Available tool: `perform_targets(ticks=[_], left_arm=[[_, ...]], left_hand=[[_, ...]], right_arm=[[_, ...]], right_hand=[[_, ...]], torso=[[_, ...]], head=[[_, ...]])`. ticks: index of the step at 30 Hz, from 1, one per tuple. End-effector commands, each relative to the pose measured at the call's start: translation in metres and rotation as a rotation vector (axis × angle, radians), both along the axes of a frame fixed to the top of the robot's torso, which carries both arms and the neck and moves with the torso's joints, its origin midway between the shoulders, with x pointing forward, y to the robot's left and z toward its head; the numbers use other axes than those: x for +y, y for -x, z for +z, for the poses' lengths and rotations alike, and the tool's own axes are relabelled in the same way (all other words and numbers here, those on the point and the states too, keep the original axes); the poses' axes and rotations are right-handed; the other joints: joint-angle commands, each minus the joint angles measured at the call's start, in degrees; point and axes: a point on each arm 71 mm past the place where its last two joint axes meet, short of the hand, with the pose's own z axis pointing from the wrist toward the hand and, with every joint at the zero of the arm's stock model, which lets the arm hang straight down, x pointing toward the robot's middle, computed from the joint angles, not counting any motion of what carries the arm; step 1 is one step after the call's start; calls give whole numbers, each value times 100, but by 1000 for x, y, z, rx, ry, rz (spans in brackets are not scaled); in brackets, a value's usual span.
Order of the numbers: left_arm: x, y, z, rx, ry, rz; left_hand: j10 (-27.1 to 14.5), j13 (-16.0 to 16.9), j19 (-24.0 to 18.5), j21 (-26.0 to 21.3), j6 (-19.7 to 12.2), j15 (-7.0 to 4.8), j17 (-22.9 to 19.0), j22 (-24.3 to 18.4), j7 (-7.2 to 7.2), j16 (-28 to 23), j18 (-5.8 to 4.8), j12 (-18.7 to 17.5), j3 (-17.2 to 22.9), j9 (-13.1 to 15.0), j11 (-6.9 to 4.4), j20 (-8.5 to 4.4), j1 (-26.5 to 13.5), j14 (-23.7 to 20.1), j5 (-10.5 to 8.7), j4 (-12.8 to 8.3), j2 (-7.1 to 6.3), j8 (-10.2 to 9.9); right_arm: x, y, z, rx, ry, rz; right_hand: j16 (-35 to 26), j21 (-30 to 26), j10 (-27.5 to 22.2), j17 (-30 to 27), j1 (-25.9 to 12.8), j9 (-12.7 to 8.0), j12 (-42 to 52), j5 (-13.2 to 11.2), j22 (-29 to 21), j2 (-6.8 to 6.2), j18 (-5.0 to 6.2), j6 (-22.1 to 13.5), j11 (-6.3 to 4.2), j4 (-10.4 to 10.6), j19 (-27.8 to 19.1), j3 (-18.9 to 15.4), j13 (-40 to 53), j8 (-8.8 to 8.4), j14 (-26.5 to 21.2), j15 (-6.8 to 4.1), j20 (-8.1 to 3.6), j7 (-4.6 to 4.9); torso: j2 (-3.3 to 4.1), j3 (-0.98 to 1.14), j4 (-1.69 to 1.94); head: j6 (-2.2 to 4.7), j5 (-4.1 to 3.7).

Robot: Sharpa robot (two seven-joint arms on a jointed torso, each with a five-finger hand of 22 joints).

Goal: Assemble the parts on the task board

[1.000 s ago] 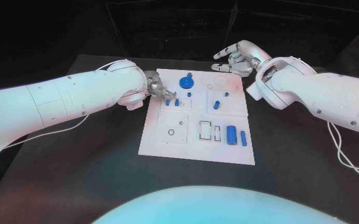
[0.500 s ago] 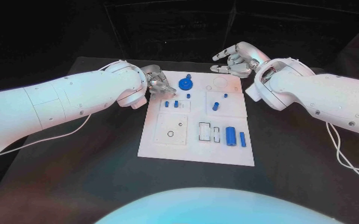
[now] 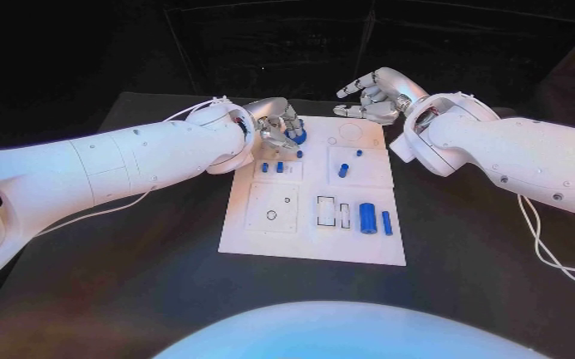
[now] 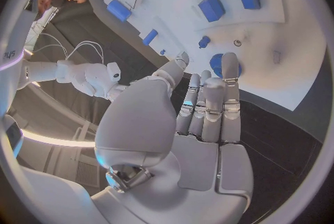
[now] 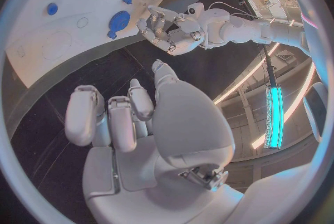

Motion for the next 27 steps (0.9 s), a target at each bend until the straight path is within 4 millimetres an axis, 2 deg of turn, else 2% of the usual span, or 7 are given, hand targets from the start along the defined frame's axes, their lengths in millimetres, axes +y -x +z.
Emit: perform_targets(ticks=[1, 4, 8, 14, 21, 27], left_arm=[[-9, 1, 0, -102, -144, -93], [-14, 0, -3, -103, -188, -106], [-21, -1, -6, -104, -234, -121], [-26, -3, -8, -105, -262, -125], [-29, -7, -11, -84, -290, -129], [-32, -9, -14, -67, -307, -135]], left_hand=[[14, -80, 132, 81, 63, -11, 274, 46, -10, 322, 68, -47, -120, -88, 9, -13, -25, 216, -21, 32, -33, -56], [22, -169, 278, 196, 129, -34, 520, 123, -36, 600, 68, -74, -213, -181, -19, -41, 7, 409, -21, 53, -19, -85], [134, -320, 881, 1069, 301, -104, 1021, 811, -80, 1068, -80, -126, -304, -311, -74, -105, 79, 798, -18, 74, 26, -102], [287, -485, 1260, 1647, 435, -152, 1260, 1283, -110, 1296, -189, -218, -335, -445, -113, -162, 139, 1007, -18, 89, 78, -147], [496, -623, 1430, 1883, 616, -179, 1299, 1482, -142, 1362, -233, -303, -228, -533, -138, -193, 245, 1097, -18, 73, 194, -150], [617, -738, 1438, 1884, 696, -181, 1246, 1498, -145, 1351, -235, -406, -138, -604, -142, -200, 269, 1099, -19, 60, 211, -182]], right_arm=[[2, 0, 1, -1, -3, 11], [2, 0, 1, -1, -3, 12], [3, 0, 1, 0, -3, 14], [5, 0, 1, 0, -4, 17], [6, 0, 1, 0, -5, 19], [7, -1, 1, 0, -5, 21]], right_hand=[[-13, -30, -34, 521, 11, 5, -4, 29, -9, 46, 53, 14, 6, 5, -36, -35, -7, 27, 370, -27, -16, -8], [-13, -30, -32, 523, 5, 4, -1, 30, -8, 48, 53, 14, 6, 14, -34, -44, -4, 28, 371, -28, -16, -8], [-13, -30, -32, 523, 5, 4, -1, 30, -8, 48, 53, 14, 6, 14, -34, -44, -4, 28, 371, -28, -16, -8], [-13, -30, -32, 523, 5, 4, -1, 30, -8, 48, 53, 14, 6, 14, -34, -44, -4, 28, 371, -28, -16, -8], [-13, -30, -32, 523, 5, 4, -1, 30, -8, 48, 53, 14, 6, 14, -34, -44, -4, 28, 371, -28, -16, -8], [-12, -29, -30, 526, 8, 4, 3, 33, -6, 52, 52, 14, 6, 15, -33, -45, -1, 29, 371, -28, -17, -8]], torso=[[7, -4, -2], [6, -6, 0], [2, 0, 5], [1, -3, 1], [2, -3, 4], [-1, 1, 4]], head=[[5, -16], [4, -26], [5, -29], [11, -36], [5, -51], [0, -52]])
